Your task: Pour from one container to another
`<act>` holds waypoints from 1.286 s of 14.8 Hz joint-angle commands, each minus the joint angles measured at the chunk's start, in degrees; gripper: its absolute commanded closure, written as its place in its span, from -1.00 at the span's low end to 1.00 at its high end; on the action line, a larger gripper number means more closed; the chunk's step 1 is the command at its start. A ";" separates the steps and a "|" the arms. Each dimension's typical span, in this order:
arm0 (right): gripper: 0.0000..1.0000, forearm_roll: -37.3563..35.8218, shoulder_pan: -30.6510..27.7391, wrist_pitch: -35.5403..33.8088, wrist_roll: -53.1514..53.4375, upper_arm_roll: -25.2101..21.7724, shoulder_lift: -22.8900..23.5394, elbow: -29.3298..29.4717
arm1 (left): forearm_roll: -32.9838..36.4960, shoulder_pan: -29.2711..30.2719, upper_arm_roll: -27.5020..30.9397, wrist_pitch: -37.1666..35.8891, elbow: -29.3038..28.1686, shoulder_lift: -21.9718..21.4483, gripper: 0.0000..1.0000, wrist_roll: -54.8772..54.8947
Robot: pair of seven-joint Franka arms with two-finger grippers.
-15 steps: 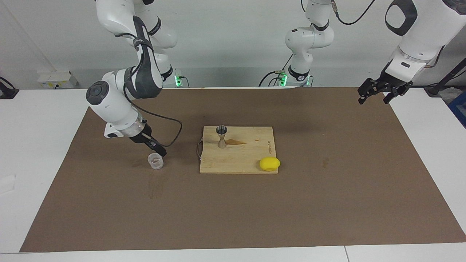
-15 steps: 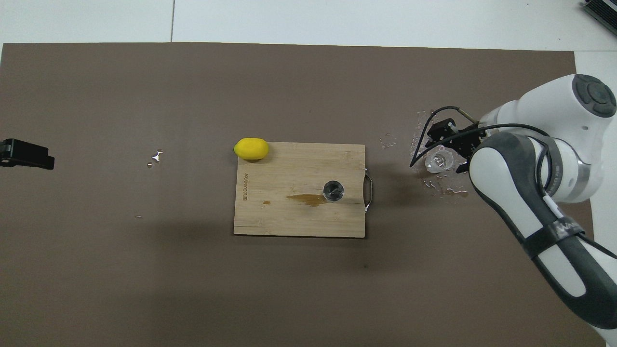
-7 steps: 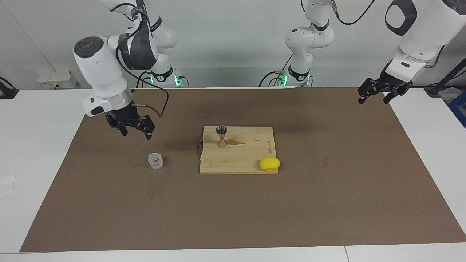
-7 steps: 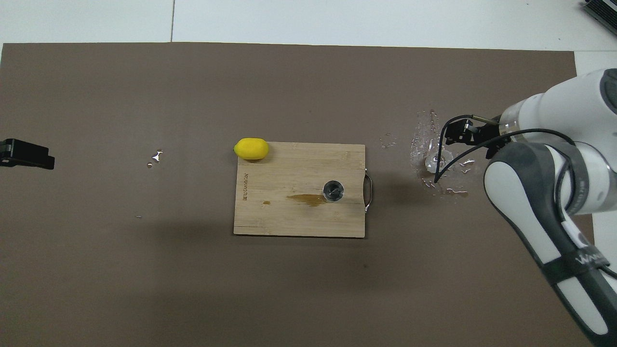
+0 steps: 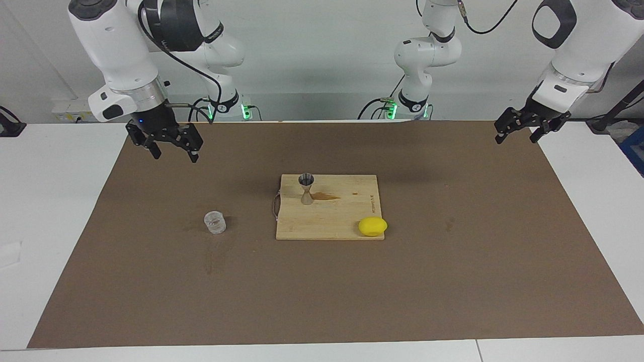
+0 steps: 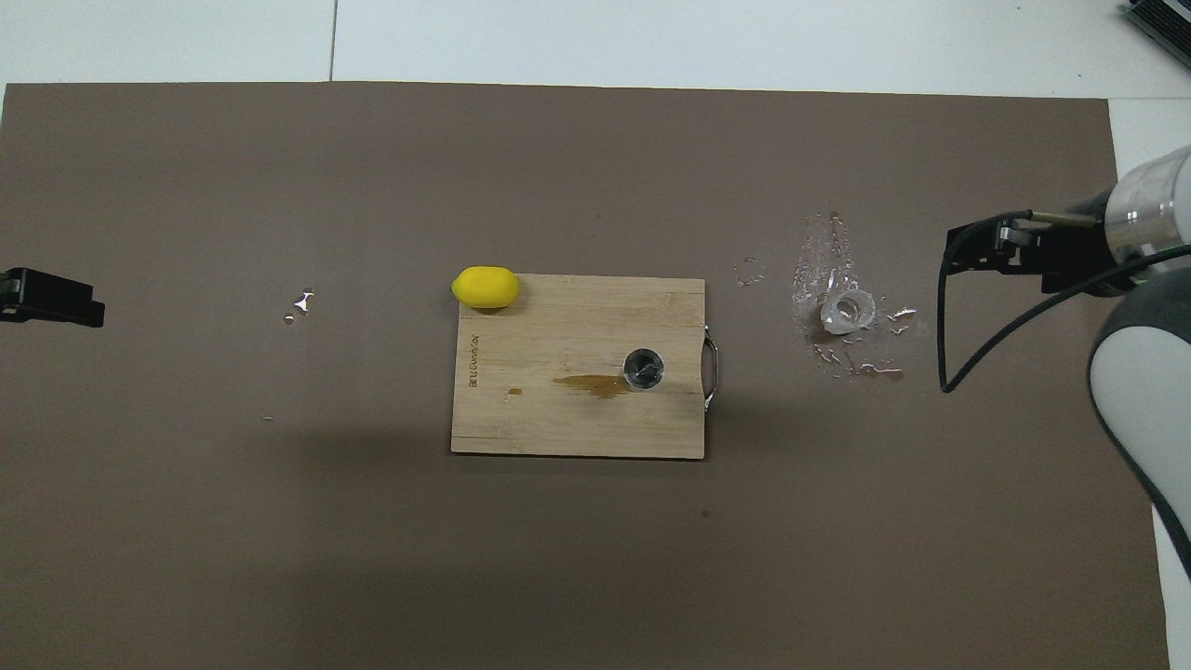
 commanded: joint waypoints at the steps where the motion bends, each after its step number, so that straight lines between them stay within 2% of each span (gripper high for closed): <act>1: -1.00 -1.96 -0.32 -2.79 -1.66 0.74 -0.78 1.12 | 0.76 -1.01 0.61 -0.33 -0.65 -0.97 -1.00 -0.55; 6: -1.00 -1.88 0.12 -3.41 -6.30 0.74 -3.07 -2.65 | 0.76 -0.92 0.61 -0.34 -0.65 -1.06 -1.00 -0.55; 19: -1.00 -1.96 0.12 -3.41 -6.05 0.74 -3.07 -2.75 | 0.76 -1.01 0.61 -0.34 -0.65 -0.97 -1.00 -0.55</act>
